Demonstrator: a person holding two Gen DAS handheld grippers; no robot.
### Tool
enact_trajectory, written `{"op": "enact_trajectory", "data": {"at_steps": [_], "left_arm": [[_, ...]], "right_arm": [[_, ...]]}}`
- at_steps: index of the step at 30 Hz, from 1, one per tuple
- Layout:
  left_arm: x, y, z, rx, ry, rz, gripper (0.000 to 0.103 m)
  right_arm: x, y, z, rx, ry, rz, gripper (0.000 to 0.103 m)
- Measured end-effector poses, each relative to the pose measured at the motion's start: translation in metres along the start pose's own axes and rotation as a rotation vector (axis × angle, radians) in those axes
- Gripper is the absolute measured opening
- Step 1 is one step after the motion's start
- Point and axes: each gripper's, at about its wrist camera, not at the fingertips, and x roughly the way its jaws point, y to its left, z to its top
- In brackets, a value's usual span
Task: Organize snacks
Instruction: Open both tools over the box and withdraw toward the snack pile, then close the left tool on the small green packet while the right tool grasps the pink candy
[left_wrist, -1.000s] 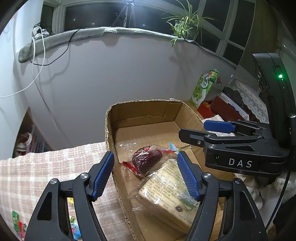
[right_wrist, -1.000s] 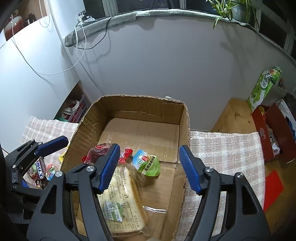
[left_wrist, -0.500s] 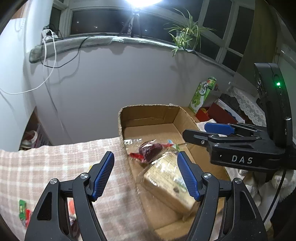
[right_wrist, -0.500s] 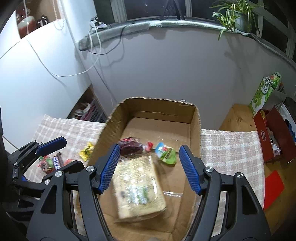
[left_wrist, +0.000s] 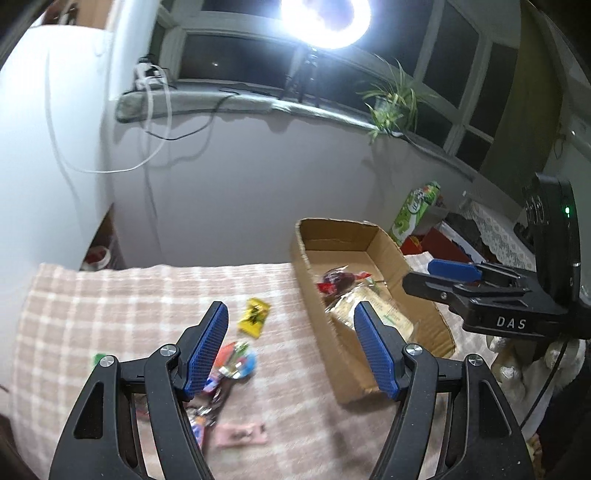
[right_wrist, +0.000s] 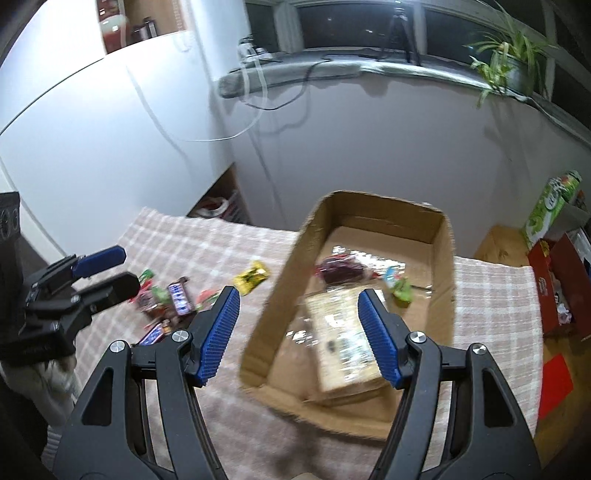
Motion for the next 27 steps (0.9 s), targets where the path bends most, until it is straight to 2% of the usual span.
{"op": "enact_trajectory", "data": {"at_steps": [9,16,22,27], "left_arm": [[-0.044,0.045,-0.03,-0.068,-0.016,0.038,0.071],[-0.059,0.078,-0.063,-0.102,0.019,0.093,0.071],[-0.059,0.09,-0.084,-0.09,0.068,0.109,0.07],[-0.058,0.092,-0.1,-0.059,0.096,0.123,0.07]], "right_arm": [[0.005,0.057,-0.016,-0.12,0.045,0.094,0.069],[0.024,0.095,-0.035,-0.226,0.112,0.15,0.069],[0.046,0.119,-0.057,-0.312,0.186,0.173,0.069],[0.064,0.131,-0.071,-0.375,0.241,0.167,0.059]]}}
